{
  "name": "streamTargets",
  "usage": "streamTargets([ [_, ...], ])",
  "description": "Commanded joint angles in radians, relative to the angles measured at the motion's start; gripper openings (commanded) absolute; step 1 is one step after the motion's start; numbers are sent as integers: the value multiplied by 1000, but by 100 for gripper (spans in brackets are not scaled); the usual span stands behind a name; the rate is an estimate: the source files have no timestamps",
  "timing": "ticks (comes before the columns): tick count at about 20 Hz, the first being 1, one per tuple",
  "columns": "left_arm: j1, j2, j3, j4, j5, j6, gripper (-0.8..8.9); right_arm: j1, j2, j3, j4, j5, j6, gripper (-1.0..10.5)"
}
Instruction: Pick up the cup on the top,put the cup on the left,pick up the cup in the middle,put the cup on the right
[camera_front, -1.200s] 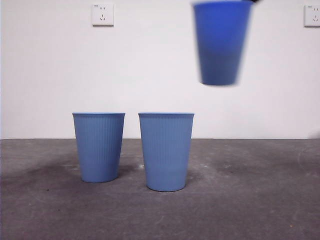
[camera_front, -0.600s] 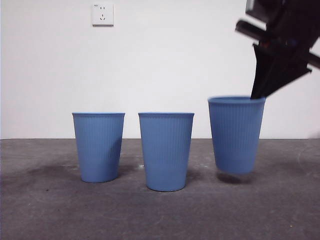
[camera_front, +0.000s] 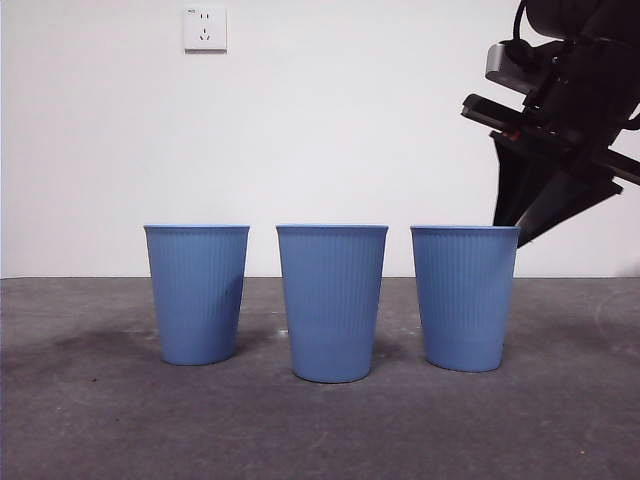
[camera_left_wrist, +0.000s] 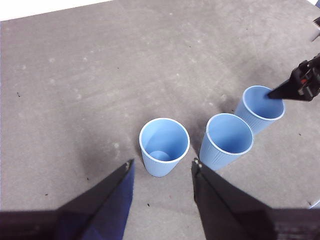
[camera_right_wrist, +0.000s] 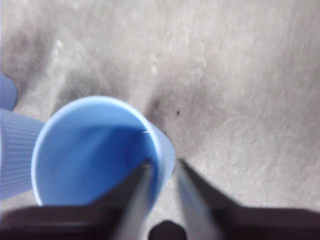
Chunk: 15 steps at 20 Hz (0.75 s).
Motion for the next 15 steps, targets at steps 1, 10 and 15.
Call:
streamTargets([
  [1, 2, -2, 1, 1, 2, 5, 198, 2, -20, -9, 14, 2, 21, 356],
  [10, 2, -2, 1, 0, 5, 6, 193, 44, -399, 29, -210, -47, 42, 345],
  [15, 2, -2, 1, -53, 91, 10, 187, 143, -601, 29, -475, -227, 42, 125],
])
